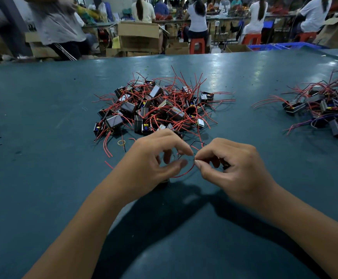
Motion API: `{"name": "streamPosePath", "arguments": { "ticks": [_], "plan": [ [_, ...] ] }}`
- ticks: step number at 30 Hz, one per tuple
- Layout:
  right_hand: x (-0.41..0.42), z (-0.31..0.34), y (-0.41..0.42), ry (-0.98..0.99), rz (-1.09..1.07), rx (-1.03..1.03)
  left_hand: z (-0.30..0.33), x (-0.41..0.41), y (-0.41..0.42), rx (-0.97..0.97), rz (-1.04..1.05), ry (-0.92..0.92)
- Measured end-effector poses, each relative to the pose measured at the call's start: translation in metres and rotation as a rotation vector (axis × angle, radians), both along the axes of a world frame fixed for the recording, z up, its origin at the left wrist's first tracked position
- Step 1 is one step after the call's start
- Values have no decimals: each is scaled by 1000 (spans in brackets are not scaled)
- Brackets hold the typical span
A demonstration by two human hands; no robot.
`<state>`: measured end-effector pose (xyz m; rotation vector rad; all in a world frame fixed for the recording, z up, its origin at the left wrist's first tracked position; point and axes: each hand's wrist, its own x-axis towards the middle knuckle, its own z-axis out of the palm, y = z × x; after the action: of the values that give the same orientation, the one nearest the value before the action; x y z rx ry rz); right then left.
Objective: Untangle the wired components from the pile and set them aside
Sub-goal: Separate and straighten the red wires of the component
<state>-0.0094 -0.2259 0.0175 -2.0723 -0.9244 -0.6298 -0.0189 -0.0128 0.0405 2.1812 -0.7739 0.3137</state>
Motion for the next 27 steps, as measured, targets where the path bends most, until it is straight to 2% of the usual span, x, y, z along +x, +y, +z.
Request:
{"name": "streamPosePath", "arguments": {
  "ticks": [6,11,14,16,21,27],
  "plan": [
    [3,-1,-3,43,57,0,-9,7,-4,65,-11,-210],
    [2,0,-3,78,85,31,-12,7,-6,17,-26,-245],
    [2,0,-2,69,71,13,-10,6,-9,54,-8,-221],
    [2,0,-2,47,50,-5,-10,4,-11,55,15,-135],
    [-1,-1,0,-21,19,-54,-9,-1,-11,-107,-37,267],
    [-4,-1,2,-80,6,-106,-5,-6,-16,-455,-35,782]
  ]
}}
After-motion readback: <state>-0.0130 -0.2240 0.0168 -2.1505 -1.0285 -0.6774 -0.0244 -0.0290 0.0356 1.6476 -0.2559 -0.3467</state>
